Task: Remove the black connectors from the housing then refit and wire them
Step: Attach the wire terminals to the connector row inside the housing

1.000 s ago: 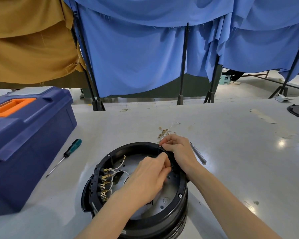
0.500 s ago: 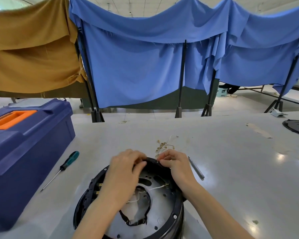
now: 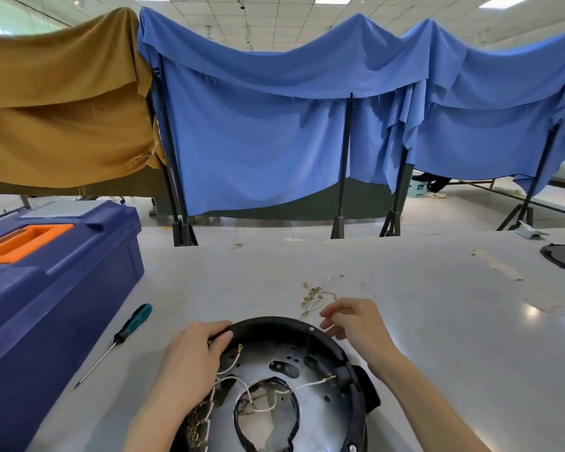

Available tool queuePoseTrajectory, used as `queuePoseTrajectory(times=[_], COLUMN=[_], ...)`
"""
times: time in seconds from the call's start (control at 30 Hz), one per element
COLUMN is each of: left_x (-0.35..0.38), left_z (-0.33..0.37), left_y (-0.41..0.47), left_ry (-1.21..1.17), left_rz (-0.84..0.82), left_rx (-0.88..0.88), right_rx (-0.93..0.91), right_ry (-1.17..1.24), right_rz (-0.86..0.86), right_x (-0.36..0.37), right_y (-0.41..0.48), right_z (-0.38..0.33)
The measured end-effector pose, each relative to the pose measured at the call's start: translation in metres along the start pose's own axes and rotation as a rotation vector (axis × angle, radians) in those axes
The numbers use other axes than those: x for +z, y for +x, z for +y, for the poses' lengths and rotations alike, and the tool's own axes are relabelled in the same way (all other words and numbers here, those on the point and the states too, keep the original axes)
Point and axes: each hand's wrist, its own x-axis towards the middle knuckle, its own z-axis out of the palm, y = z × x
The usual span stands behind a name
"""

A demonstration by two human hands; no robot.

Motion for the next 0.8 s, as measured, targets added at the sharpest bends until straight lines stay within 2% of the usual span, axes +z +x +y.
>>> queuePoseTrajectory(times=[0.23,0.37,0.53,0.8], left_x=[0.002,0.002,0.002,0.001], left_z=[0.003,0.004,0.005,0.007], left_y=[0.002,0.002,0.001,-0.001], left_ry=[0.017,0.006,0.005,0.027], left_rz=[0.015,0.010,0.016,0.007], left_rx=[0.008,-0.001,0.003,-0.003], right_rx=[-0.109,-0.157,-0.177,-0.196], right_ry=[-0.591,-0.816,-0.856,-0.905], right_rz=[-0.039,-0.018,0.020,-0.091], right_x=[0.010,0.022,0.021,0.023], right_y=[0.052,0.069,0.069,0.069], right_z=[0.027,0.032,0.032,0.032])
